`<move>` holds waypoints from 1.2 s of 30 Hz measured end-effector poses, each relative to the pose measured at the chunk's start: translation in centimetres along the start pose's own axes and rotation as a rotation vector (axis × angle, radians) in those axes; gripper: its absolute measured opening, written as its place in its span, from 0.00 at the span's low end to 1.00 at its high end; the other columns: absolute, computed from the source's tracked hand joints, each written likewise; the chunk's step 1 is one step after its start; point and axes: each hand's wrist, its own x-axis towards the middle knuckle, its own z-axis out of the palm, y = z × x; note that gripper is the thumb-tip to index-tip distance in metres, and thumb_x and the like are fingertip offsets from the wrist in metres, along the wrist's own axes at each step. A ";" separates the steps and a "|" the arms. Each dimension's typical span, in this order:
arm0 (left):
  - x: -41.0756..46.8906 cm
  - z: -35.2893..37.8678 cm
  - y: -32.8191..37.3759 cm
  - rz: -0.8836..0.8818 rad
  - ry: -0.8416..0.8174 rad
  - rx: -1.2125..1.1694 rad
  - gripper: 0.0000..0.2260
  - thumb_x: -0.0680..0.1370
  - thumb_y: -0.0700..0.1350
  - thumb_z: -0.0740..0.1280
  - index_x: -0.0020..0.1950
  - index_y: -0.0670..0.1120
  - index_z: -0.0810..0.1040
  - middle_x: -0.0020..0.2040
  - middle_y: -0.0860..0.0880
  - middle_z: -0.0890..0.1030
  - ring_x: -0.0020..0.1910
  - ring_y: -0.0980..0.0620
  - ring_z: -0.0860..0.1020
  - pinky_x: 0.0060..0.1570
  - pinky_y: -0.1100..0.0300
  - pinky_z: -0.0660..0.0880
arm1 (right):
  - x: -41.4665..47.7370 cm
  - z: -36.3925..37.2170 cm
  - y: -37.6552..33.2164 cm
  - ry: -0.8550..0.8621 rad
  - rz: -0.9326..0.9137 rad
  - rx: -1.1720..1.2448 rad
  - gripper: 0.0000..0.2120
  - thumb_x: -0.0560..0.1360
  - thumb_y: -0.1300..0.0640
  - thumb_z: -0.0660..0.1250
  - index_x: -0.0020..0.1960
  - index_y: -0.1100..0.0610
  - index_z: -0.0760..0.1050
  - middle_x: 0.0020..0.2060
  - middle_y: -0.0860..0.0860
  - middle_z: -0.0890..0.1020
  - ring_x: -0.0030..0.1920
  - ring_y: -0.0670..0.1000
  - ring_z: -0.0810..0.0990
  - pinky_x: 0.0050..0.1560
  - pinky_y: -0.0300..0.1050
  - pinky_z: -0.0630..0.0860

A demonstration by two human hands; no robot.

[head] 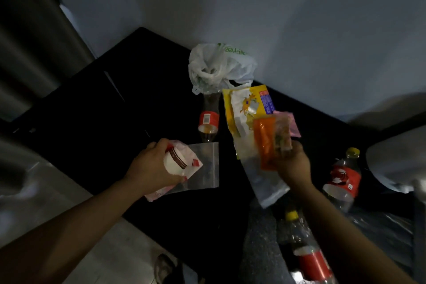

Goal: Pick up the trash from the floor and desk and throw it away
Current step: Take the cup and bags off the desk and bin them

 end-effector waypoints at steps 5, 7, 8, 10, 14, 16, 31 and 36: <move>1.3 -0.7 3.8 0.026 0.008 -0.050 0.38 0.56 0.60 0.79 0.61 0.56 0.67 0.57 0.51 0.72 0.53 0.50 0.76 0.53 0.53 0.76 | 7.7 -2.7 -1.1 0.021 0.088 -0.083 0.26 0.69 0.54 0.74 0.62 0.59 0.70 0.55 0.58 0.79 0.50 0.56 0.78 0.49 0.49 0.76; 1.9 -0.7 5.1 0.027 0.014 -0.065 0.38 0.55 0.61 0.79 0.61 0.58 0.67 0.56 0.53 0.72 0.53 0.51 0.76 0.52 0.54 0.76 | 10.0 -2.7 -1.1 -0.026 0.133 -0.170 0.26 0.69 0.53 0.74 0.62 0.60 0.70 0.57 0.59 0.77 0.55 0.59 0.77 0.57 0.54 0.75; 2.2 -0.7 5.6 0.028 0.014 -0.072 0.39 0.55 0.61 0.79 0.62 0.59 0.67 0.56 0.53 0.71 0.53 0.52 0.75 0.53 0.55 0.75 | 10.9 -2.6 -1.0 -0.046 0.155 -0.206 0.28 0.68 0.53 0.75 0.63 0.61 0.69 0.58 0.60 0.76 0.57 0.60 0.76 0.58 0.54 0.74; 2.9 -0.6 6.5 0.031 0.023 -0.078 0.39 0.55 0.62 0.79 0.62 0.59 0.67 0.56 0.54 0.71 0.53 0.53 0.75 0.54 0.55 0.76 | 12.4 -2.1 -0.9 -0.071 0.211 -0.237 0.34 0.68 0.52 0.76 0.67 0.61 0.64 0.63 0.62 0.69 0.60 0.62 0.73 0.58 0.53 0.72; 4.1 -0.3 7.7 0.027 0.029 -0.070 0.38 0.56 0.62 0.79 0.62 0.59 0.67 0.54 0.55 0.70 0.52 0.54 0.75 0.53 0.58 0.74 | 13.9 -1.2 -0.4 -0.112 0.233 -0.232 0.40 0.68 0.49 0.75 0.71 0.60 0.58 0.65 0.62 0.66 0.61 0.63 0.72 0.58 0.54 0.72; 4.4 -0.2 8.1 0.026 0.029 -0.076 0.39 0.55 0.63 0.79 0.62 0.60 0.67 0.54 0.56 0.70 0.52 0.55 0.74 0.52 0.58 0.75 | 14.1 -1.0 -0.1 -0.104 0.210 -0.208 0.35 0.68 0.50 0.75 0.67 0.61 0.62 0.61 0.62 0.71 0.57 0.62 0.75 0.53 0.53 0.74; 4.4 -3.8 10.7 0.129 0.064 -0.151 0.39 0.56 0.60 0.80 0.62 0.57 0.67 0.58 0.53 0.72 0.55 0.53 0.74 0.54 0.57 0.74 | 7.9 -5.3 -2.0 -0.004 0.088 0.104 0.14 0.66 0.62 0.75 0.50 0.60 0.78 0.39 0.52 0.78 0.40 0.51 0.77 0.34 0.41 0.69; 3.6 -7.4 11.3 0.249 0.051 -0.199 0.37 0.56 0.61 0.79 0.60 0.55 0.67 0.58 0.52 0.73 0.54 0.52 0.75 0.54 0.52 0.76 | 1.8 -8.2 -4.5 0.058 0.068 0.193 0.19 0.67 0.61 0.75 0.56 0.59 0.75 0.42 0.49 0.78 0.42 0.48 0.77 0.44 0.43 0.74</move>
